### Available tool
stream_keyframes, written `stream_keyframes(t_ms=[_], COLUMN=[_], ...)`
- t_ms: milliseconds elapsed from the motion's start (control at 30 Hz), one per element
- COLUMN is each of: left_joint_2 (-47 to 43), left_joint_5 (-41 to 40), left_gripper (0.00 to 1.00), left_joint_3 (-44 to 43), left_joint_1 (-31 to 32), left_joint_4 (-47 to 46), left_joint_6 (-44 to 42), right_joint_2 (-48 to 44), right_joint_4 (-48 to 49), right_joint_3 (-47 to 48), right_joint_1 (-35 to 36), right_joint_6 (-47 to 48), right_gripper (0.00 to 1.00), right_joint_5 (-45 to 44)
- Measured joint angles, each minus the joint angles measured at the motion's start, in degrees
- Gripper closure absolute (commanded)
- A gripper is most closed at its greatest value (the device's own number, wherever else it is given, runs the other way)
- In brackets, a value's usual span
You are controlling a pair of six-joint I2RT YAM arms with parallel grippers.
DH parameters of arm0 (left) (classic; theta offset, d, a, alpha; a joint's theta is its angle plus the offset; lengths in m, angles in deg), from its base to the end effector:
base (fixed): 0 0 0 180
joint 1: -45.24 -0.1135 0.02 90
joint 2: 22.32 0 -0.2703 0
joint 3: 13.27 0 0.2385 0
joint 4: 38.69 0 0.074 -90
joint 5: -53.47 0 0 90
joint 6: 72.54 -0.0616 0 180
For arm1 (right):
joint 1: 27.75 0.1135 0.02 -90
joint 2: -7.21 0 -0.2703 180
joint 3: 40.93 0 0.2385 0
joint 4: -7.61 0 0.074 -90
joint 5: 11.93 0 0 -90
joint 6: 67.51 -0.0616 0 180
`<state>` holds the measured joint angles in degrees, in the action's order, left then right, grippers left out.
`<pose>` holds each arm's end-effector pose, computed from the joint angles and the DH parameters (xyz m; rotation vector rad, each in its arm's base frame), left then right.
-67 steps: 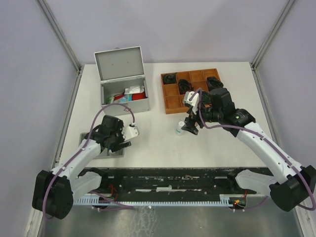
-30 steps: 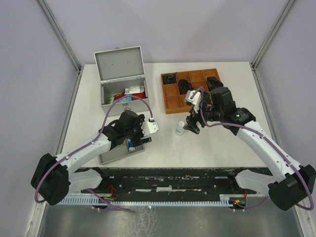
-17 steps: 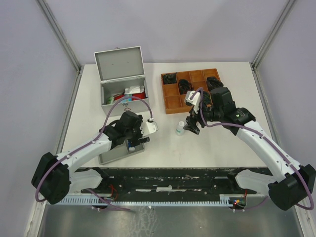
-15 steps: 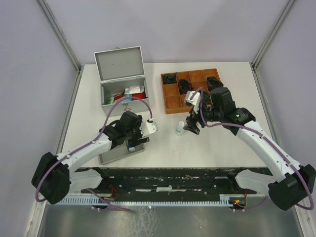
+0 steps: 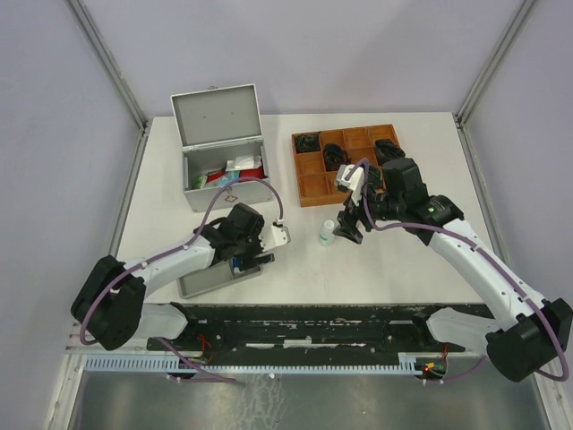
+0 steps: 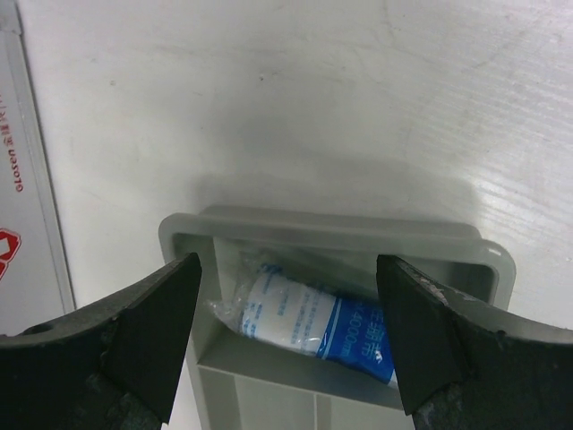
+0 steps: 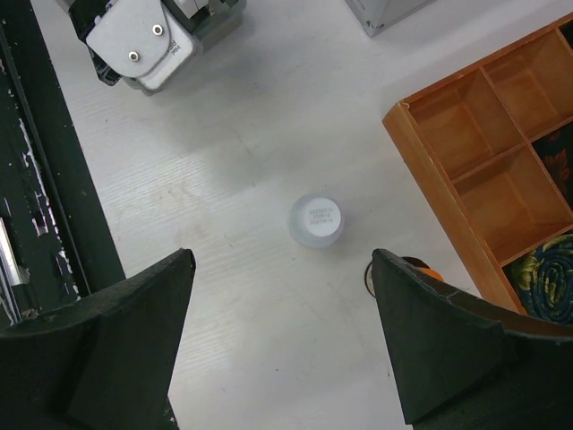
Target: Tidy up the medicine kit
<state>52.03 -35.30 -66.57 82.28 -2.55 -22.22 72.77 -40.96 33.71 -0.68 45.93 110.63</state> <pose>0.1933 -0.1475 0.1742 1.6004 2.0091 -0.0101 0.1994 0.1391 0.3171 -1.2099 1.8561 0.6735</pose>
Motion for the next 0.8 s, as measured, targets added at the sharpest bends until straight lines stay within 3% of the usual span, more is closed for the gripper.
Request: stream_keyframes(t_ms=[300, 800], left_joint_2=[5.53, 14.53], left_joint_5=[2.23, 6.29], left_gripper=[0.14, 0.12], left_joint_3=[-0.61, -9.73], left_joint_1=[3.48, 13.97], left_joint_4=[-2.86, -5.60], left_joint_6=[0.04, 0.17], right_joint_2=[0.00, -0.70], right_joint_4=[-0.22, -0.28], right_joint_3=[0.00, 0.00], right_joint_1=[-0.76, -4.37], right_joint_6=[0.00, -0.20], right_gripper=[0.11, 0.10], right_joint_5=[0.00, -0.02])
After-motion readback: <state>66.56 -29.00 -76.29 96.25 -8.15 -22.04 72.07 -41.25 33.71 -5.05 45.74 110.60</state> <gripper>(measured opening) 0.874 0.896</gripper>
